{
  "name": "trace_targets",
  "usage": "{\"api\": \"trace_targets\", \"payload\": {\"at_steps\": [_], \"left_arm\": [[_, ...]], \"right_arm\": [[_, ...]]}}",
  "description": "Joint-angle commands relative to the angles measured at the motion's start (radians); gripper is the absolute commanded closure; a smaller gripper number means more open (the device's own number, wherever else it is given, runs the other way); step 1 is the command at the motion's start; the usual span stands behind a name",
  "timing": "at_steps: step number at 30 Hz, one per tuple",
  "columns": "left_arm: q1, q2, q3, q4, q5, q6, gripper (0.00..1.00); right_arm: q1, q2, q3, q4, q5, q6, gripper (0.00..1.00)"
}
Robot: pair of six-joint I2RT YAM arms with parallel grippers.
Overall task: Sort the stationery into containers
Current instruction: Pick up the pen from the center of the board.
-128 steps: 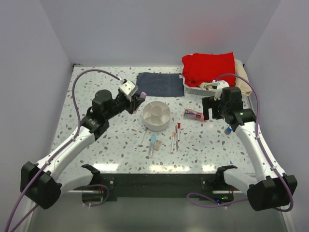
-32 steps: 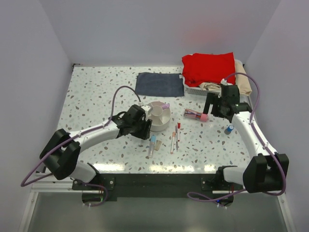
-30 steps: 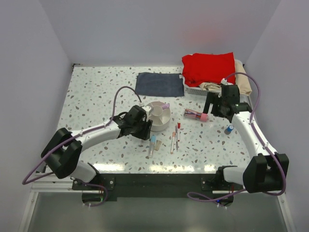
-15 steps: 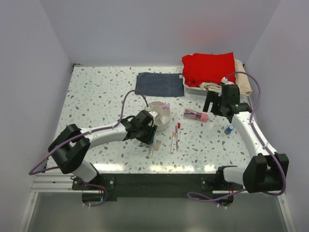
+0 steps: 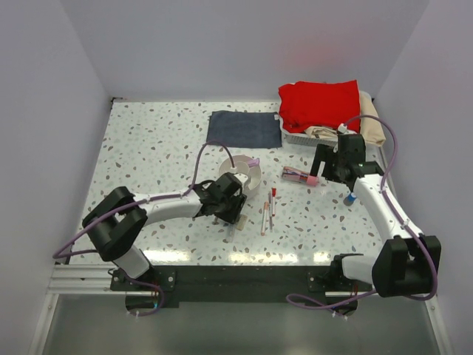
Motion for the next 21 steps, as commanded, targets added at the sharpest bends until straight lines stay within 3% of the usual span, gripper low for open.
{"api": "trace_targets", "payload": {"at_steps": [1, 4, 8, 12, 21], "left_arm": [[-0.020, 0.018, 0.031, 0.036, -0.019, 0.013, 0.51], [-0.021, 0.027, 0.028, 0.039, -0.020, 0.012, 0.55], [-0.027, 0.023, 0.020, 0.041, -0.023, 0.020, 0.70], [-0.029, 0.012, 0.022, 0.044, -0.010, 0.055, 1.00], [-0.026, -0.213, 0.176, -0.224, 0.067, 0.273, 1.00]], "right_arm": [[-0.005, -0.041, -0.011, 0.033, -0.009, 0.010, 0.07], [-0.006, -0.048, -0.017, 0.033, -0.006, 0.010, 0.07], [-0.006, -0.061, -0.020, 0.033, -0.006, 0.006, 0.07], [-0.009, -0.074, -0.015, 0.024, 0.003, 0.000, 0.07], [-0.011, -0.079, 0.090, -0.054, 0.008, -0.074, 0.08]]}}
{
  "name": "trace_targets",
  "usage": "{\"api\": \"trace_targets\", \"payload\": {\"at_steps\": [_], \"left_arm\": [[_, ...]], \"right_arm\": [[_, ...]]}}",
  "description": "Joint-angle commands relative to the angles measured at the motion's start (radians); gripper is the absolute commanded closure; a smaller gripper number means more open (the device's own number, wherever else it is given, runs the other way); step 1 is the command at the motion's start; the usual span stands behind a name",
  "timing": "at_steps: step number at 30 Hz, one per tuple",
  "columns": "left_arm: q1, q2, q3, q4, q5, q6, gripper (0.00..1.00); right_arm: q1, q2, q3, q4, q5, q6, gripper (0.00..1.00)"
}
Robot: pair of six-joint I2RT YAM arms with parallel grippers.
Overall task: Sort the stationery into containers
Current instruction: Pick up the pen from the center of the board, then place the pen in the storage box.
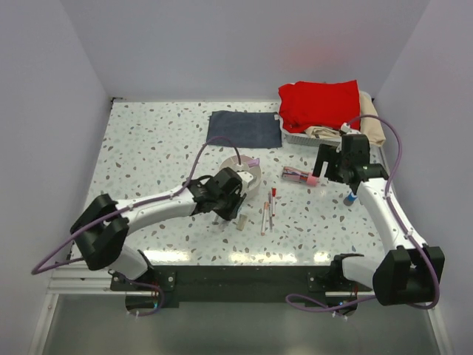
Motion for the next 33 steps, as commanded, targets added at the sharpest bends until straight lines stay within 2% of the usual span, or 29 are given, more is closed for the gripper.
{"api": "trace_targets", "payload": {"at_steps": [1, 3, 6, 9, 10, 11, 12, 15, 20, 33], "left_arm": [[-0.001, -0.181, 0.135, -0.120, 0.070, 0.173, 1.00], [0.002, -0.221, 0.188, -0.115, 0.094, 0.216, 1.00], [0.017, -0.295, 0.216, -0.005, 0.127, 0.277, 1.00], [0.070, -0.365, 0.123, 0.334, 0.112, 0.397, 1.00], [0.090, -0.359, 0.091, 0.554, 0.117, 0.412, 1.00], [0.135, -0.347, 0.034, 0.660, 0.131, 0.425, 1.00], [0.156, -0.302, 0.015, 0.837, 0.157, 0.432, 1.00], [0.219, -0.156, 0.053, 0.990, 0.179, 0.407, 1.00], [0.287, -0.011, 0.150, 1.081, 0.263, 0.324, 1.00], [0.333, 0.184, 0.231, 1.046, 0.363, 0.235, 1.00]], "right_arm": [[-0.004, -0.016, 0.105, -0.043, 0.008, -0.075, 0.08], [-0.004, -0.012, 0.143, -0.058, 0.013, -0.100, 0.08], [-0.004, -0.010, 0.188, -0.087, 0.033, -0.131, 0.08], [-0.004, -0.027, 0.200, -0.081, 0.062, -0.142, 0.08], [-0.003, -0.031, 0.200, -0.081, 0.071, -0.134, 0.08], [-0.004, -0.035, 0.200, -0.081, 0.073, -0.128, 0.08], [-0.004, -0.042, 0.200, -0.083, 0.074, -0.122, 0.08], [-0.004, -0.059, 0.203, -0.092, 0.076, -0.135, 0.08], [-0.006, -0.071, 0.212, -0.118, 0.115, -0.183, 0.08], [-0.055, -0.097, 0.180, -0.129, 0.100, -0.186, 0.08]]}}
